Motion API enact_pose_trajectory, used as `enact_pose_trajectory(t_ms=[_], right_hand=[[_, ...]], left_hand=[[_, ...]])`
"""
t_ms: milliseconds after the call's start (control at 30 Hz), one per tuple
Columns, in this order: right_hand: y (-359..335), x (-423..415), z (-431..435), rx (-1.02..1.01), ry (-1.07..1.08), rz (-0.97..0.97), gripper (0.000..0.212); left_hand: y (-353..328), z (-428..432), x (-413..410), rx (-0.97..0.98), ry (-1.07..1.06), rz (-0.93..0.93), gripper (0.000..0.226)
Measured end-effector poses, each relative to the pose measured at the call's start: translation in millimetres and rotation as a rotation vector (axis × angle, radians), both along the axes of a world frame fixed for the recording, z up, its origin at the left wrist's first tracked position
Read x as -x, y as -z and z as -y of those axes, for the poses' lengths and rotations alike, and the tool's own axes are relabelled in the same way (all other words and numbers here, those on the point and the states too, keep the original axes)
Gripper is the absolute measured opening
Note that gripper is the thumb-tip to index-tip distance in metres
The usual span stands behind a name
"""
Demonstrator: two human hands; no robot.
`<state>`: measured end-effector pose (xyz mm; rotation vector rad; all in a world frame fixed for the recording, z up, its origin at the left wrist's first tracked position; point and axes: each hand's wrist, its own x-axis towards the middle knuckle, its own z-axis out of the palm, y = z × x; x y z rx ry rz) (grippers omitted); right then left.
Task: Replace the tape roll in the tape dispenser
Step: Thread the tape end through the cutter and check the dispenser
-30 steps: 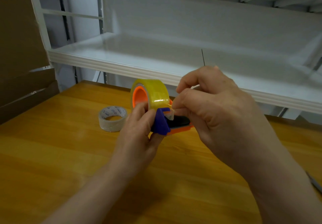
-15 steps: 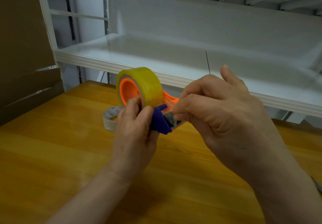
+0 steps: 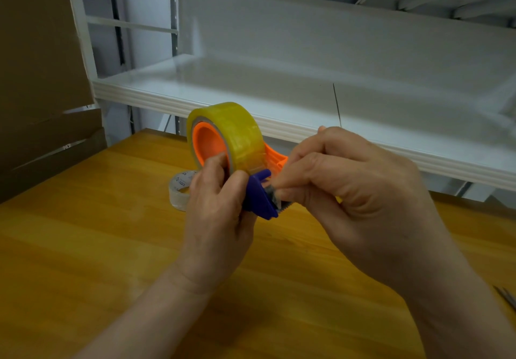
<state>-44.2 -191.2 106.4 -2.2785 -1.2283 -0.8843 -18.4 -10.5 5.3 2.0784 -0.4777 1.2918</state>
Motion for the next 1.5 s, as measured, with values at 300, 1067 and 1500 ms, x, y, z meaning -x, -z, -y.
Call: enact_pose_trajectory(t_ms=[300, 1067, 1500], right_hand=[[-5, -4, 9, 0.012, -0.06, -0.037, 0.007], [-8, -1, 10, -0.007, -0.038, -0.071, 0.008], [-13, 5, 14, 0.085, 0.079, 0.027, 0.013]], left_hand=[[-2, 0, 3, 0.01, -0.008, 0.037, 0.013], [-4, 1, 7, 0.037, 0.003, 0.048, 0.015], [-3, 2, 6, 0.022, -0.008, 0.033, 0.014]])
